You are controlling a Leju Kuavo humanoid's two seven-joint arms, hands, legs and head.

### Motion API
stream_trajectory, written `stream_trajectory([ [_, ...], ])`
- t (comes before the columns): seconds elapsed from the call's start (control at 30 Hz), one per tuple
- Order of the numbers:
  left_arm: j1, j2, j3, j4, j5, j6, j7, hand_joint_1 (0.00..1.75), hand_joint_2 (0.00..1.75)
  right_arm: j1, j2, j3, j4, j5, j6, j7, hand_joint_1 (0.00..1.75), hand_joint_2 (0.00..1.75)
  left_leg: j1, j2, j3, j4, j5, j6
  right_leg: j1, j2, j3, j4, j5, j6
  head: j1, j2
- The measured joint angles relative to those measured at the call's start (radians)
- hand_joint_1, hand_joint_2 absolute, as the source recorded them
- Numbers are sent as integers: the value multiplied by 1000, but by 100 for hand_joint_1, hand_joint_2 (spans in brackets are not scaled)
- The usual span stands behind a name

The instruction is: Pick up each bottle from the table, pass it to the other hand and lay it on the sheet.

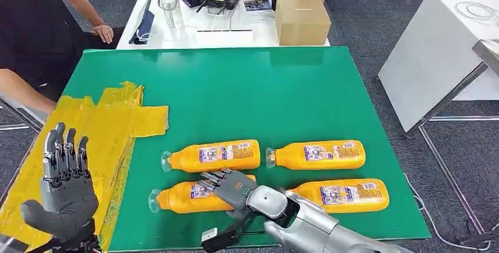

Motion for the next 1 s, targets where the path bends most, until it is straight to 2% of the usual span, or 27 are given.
stream_trajectory([
  [0.43, -12, 0, 0, 3, 10, 0, 2, 0, 0, -48, 22, 23, 48, -50, 37, -17, 175, 175, 0, 0, 2, 0, 0, 0, 0, 0, 2, 0, 0, 0, 0, 0],
  [0.73, -34, 0, 0, 19, 20, 10, 2, 0, 0, -106, 35, 53, 77, -173, 119, -21, 175, 175, 0, 0, 2, 0, 0, 0, 0, 0, 2, 0, 0, 0, 0, 0],
  [0.8, -40, 0, 3, 21, 21, 52, -6, 0, 0, -101, 46, 50, 87, -242, 100, -1, 175, 175, 0, 1, 3, 0, 0, 0, 0, 1, 3, 0, 0, 0, 0, 0],
  [0.87, -43, -2, 19, 21, 38, 111, -16, 0, 0, -73, 55, 15, 89, -340, 27, 11, 175, 175, 0, 0, 3, 0, 0, 0, 0, 1, 3, 0, 0, 0, 0, 0],
  [1.0, -45, -7, 74, 13, 138, 228, -15, 0, 0, 67, 37, -134, -5, -557, -109, -88, 175, 175, 0, -1, 2, 0, 0, 0, 0, 0, 3, 0, -2, -1, 1, 0],
])
